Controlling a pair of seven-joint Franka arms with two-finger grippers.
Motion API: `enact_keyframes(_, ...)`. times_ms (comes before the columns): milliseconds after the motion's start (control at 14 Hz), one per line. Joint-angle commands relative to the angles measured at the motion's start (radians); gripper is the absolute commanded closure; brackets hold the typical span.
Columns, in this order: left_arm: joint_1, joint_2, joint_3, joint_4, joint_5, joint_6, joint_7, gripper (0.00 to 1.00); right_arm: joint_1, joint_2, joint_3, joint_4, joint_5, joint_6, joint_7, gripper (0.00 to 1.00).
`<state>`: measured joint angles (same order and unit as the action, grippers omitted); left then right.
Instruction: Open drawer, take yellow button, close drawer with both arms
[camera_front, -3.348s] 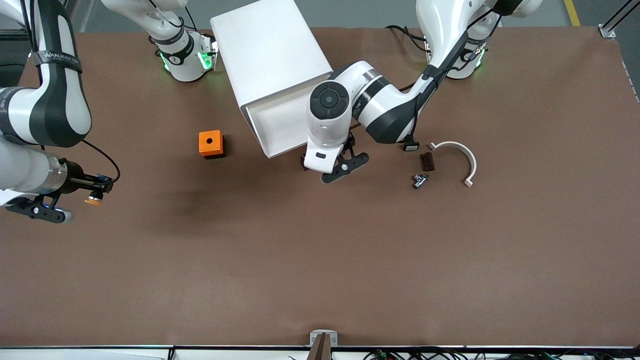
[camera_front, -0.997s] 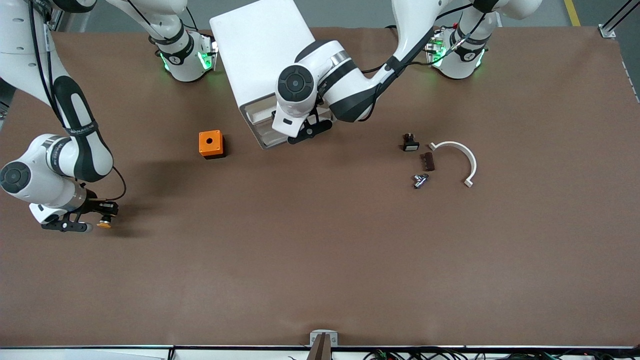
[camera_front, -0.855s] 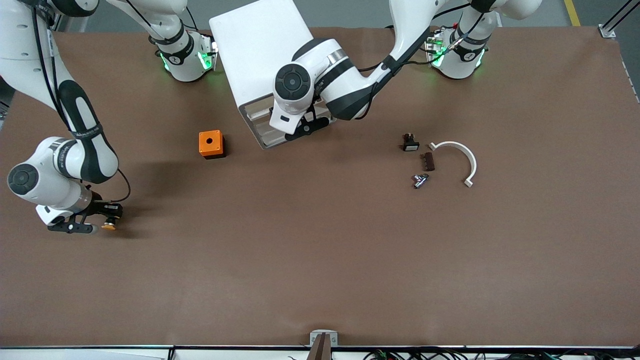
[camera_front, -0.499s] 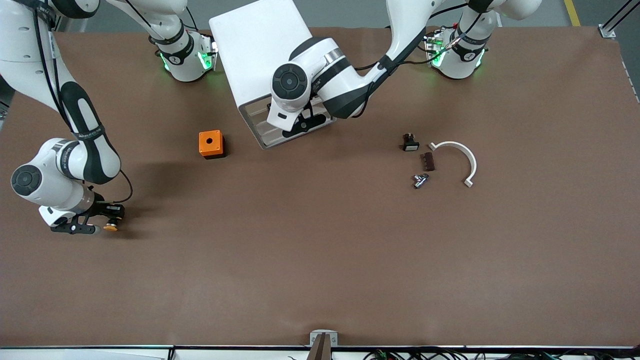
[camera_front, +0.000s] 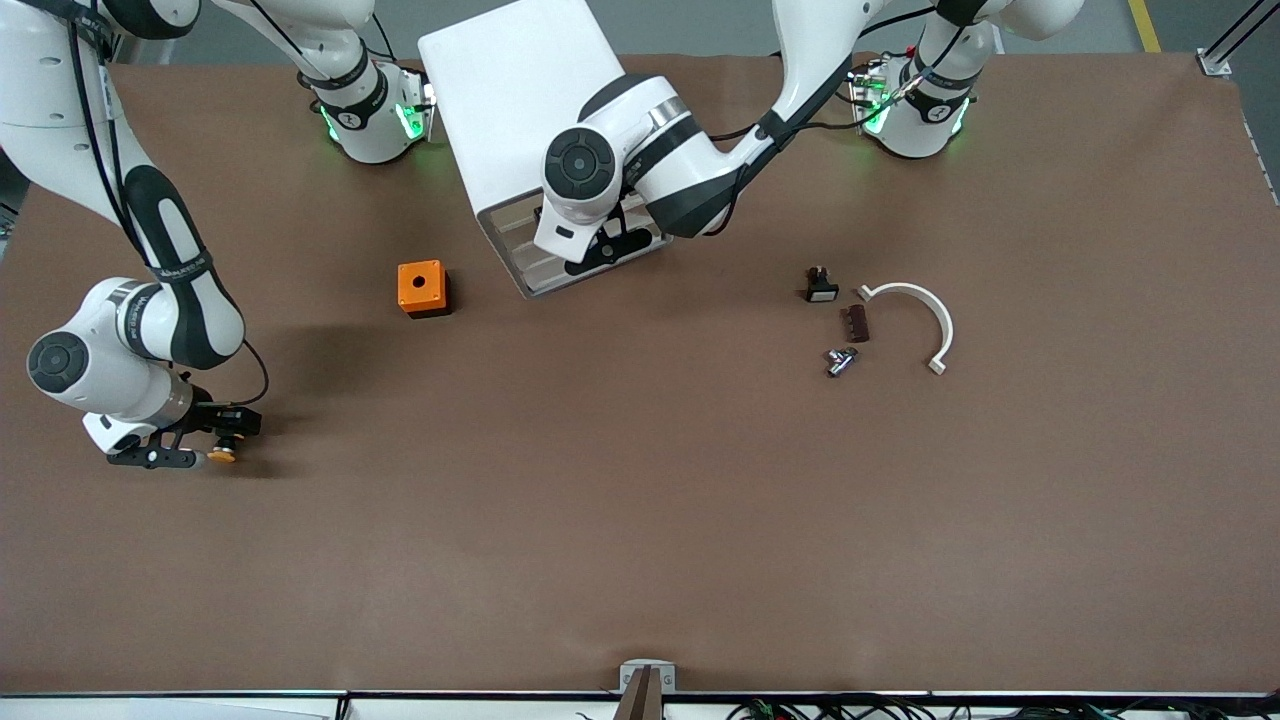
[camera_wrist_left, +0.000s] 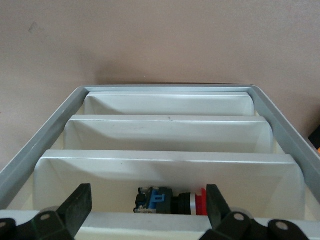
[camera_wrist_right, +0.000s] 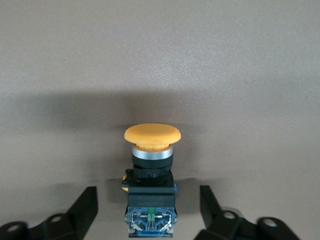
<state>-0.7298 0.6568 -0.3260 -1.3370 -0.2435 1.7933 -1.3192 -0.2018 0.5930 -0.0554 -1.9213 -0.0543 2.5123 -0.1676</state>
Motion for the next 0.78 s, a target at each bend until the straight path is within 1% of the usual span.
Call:
enact_keyframes(0, 0.003, -0.002, 0.004, 0.012, -0.002, 0.001, -0.026, 0.00, -0.021, -0.005, 0.020, 0.018, 0.002, -0.012, -0.023, 0.00)
enact_keyframes(142, 0.032, -0.006, 0.002, 0.018, 0.004, 0.001, -0.028, 0.00, -0.014, -0.028, 0.020, 0.054, 0.002, -0.074, -0.023, 0.00)
enact_keyframes(285, 0.050, -0.011, 0.005, 0.019, 0.009, 0.001, -0.012, 0.00, -0.004, -0.053, 0.022, 0.111, 0.004, -0.182, -0.015, 0.00)
enact_keyframes(499, 0.078, -0.063, 0.024, 0.021, 0.151, 0.001, -0.012, 0.01, 0.030, -0.087, 0.020, 0.189, 0.042, -0.335, 0.002, 0.00)
enact_keyframes(641, 0.133, -0.123, 0.021, 0.021, 0.222, 0.000, 0.011, 0.01, 0.077, -0.131, 0.020, 0.243, 0.048, -0.474, 0.092, 0.00)
enact_keyframes(712, 0.150, -0.158, 0.021, 0.018, 0.237, -0.005, 0.035, 0.01, 0.100, -0.148, 0.019, 0.263, 0.047, -0.540, 0.130, 0.00)
